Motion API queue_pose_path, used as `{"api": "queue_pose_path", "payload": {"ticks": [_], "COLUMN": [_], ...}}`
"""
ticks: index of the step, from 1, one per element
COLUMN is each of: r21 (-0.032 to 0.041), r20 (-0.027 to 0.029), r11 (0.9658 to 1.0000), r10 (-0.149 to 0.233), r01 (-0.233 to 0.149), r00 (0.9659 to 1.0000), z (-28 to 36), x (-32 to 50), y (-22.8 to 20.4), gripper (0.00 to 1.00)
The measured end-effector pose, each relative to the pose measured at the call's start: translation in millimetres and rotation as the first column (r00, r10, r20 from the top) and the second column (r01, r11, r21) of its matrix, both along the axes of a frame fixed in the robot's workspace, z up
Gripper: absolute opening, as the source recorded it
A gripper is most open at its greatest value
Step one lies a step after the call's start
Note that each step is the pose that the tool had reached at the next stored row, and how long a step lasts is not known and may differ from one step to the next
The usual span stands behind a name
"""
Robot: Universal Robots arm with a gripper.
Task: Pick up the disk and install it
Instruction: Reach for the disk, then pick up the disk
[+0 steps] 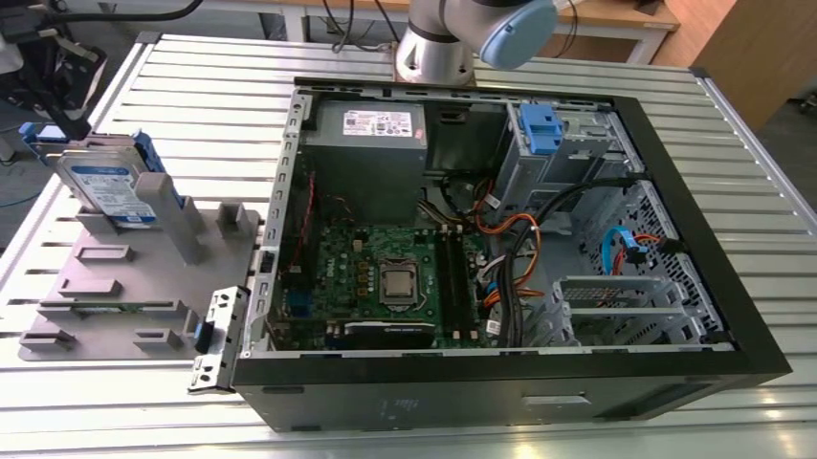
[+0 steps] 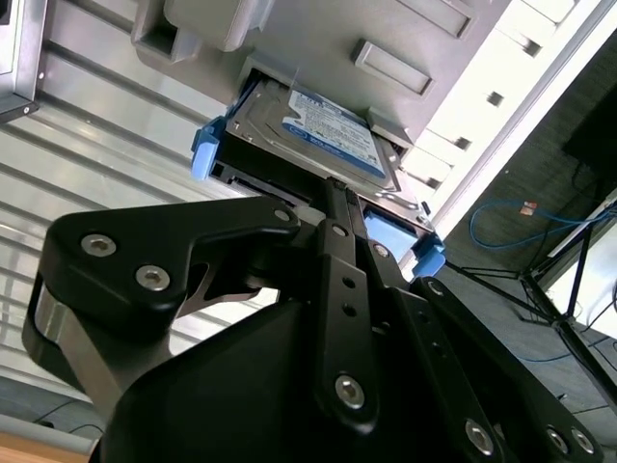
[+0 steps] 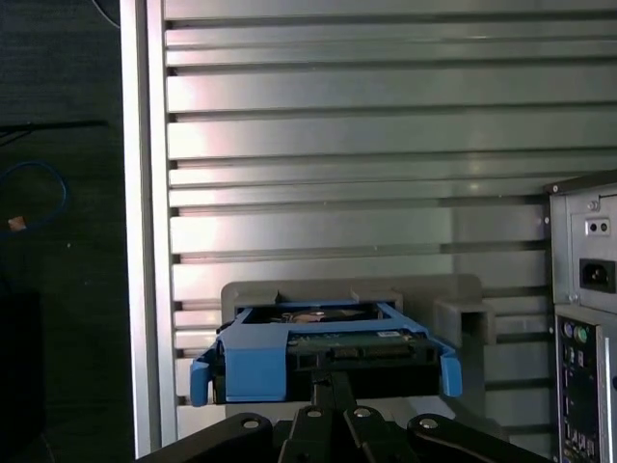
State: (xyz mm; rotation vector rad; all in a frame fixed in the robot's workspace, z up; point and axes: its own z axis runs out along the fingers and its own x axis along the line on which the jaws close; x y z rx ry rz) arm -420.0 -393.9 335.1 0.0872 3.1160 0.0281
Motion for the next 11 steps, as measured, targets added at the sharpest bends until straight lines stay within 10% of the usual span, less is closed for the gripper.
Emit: {"api": "queue_pose_path", "payload": {"ticks": [11], "r21": [0.0001], "r20": [0.0002], "r11": [1.0], "r10": [0.0], "r01": [0.0], "r00": [1.0], "z": [3.9], "x": [-1.5], "y": [1.6], "gripper": [0.11]}}
